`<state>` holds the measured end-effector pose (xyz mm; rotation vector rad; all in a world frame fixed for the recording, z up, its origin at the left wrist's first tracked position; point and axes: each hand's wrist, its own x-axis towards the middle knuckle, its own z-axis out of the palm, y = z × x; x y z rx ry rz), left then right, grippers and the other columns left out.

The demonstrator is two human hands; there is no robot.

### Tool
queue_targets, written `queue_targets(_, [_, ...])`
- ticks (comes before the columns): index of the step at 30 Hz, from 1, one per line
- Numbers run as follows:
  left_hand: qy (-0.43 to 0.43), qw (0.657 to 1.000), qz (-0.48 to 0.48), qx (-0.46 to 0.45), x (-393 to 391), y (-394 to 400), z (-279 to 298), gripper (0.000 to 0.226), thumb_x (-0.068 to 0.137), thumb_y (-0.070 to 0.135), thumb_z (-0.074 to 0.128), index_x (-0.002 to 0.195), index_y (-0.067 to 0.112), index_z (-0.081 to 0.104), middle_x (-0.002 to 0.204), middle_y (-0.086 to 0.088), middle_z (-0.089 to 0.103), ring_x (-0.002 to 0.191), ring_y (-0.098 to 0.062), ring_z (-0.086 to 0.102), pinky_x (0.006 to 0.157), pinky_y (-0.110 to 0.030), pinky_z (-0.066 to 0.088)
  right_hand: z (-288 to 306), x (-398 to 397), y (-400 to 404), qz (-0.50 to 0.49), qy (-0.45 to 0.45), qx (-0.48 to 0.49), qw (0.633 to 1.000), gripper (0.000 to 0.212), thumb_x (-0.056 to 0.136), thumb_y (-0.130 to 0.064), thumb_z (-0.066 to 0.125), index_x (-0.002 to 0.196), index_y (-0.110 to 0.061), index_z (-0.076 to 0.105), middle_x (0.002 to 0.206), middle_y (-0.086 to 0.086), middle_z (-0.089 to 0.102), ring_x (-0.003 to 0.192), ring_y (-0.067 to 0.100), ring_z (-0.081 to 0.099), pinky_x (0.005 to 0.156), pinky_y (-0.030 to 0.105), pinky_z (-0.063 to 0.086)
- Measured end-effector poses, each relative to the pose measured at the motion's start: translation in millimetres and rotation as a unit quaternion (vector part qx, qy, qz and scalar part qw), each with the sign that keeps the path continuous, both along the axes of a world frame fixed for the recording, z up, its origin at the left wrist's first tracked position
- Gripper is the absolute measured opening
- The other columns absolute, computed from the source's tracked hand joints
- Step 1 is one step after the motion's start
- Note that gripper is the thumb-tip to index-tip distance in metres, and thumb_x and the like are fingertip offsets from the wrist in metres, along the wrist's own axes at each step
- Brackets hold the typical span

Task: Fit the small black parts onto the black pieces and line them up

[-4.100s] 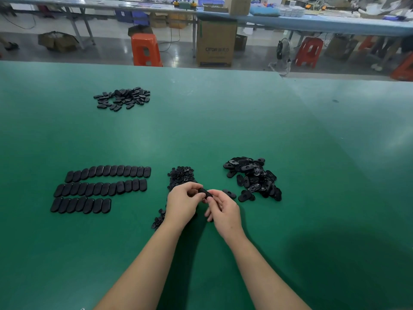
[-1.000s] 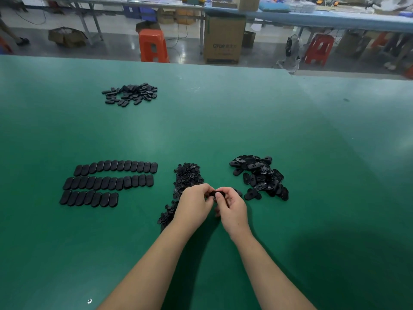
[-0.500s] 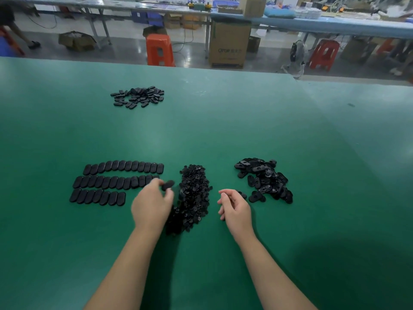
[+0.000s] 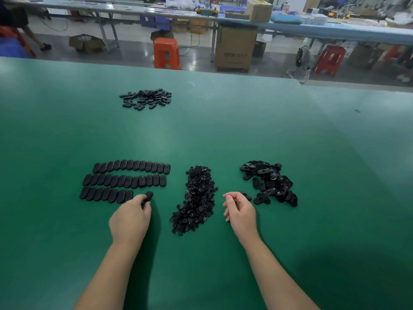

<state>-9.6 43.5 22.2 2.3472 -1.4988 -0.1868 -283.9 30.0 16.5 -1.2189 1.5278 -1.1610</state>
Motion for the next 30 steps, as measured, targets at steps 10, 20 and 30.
queue_targets(10, [0.052, 0.998, -0.035, -0.025, 0.7, -3.2, 4.8, 0.032, 0.101, 0.031, 0.054, 0.132, 0.028, 0.062, 0.068, 0.007, 0.068, 0.054, -0.015, 0.056, 0.048, -0.026, 0.042, -3.0, 0.4, -1.9, 0.0, 0.023, -0.002, 1.0, 0.02, 0.103, -0.019, 0.054, 0.09, -0.025, 0.069, 0.071, -0.013, 0.067, 0.054, 0.003, 0.056, 0.051, 0.023, 0.051])
queue_targets(20, [0.151, 0.97, -0.189, 0.01, -34.9, -21.5, 0.0, 0.015, 0.095, 0.029, 0.068, 0.107, 0.031, 0.077, 0.091, 0.012, 0.058, 0.084, -0.008, 0.057, 0.077, -0.032, 0.052, -2.9, 0.9, -1.3, 0.002, 0.032, 0.005, 0.999, 0.021, 0.102, -0.018, 0.054, 0.089, -0.024, 0.069, 0.073, -0.014, 0.068, 0.055, 0.003, 0.058, 0.052, 0.024, 0.052])
queue_targets(30, [0.142, 0.971, -0.193, 0.008, -35.6, -22.0, -5.7, 0.007, 0.093, 0.03, 0.068, 0.091, 0.036, 0.07, 0.089, 0.017, 0.056, 0.081, 0.0, 0.054, 0.07, -0.025, 0.044, -3.8, -0.6, -0.8, 0.01, 0.031, -0.002, 0.999, 0.022, 0.102, -0.017, 0.054, 0.087, -0.023, 0.069, 0.07, -0.01, 0.066, 0.054, 0.002, 0.056, 0.053, 0.031, 0.052])
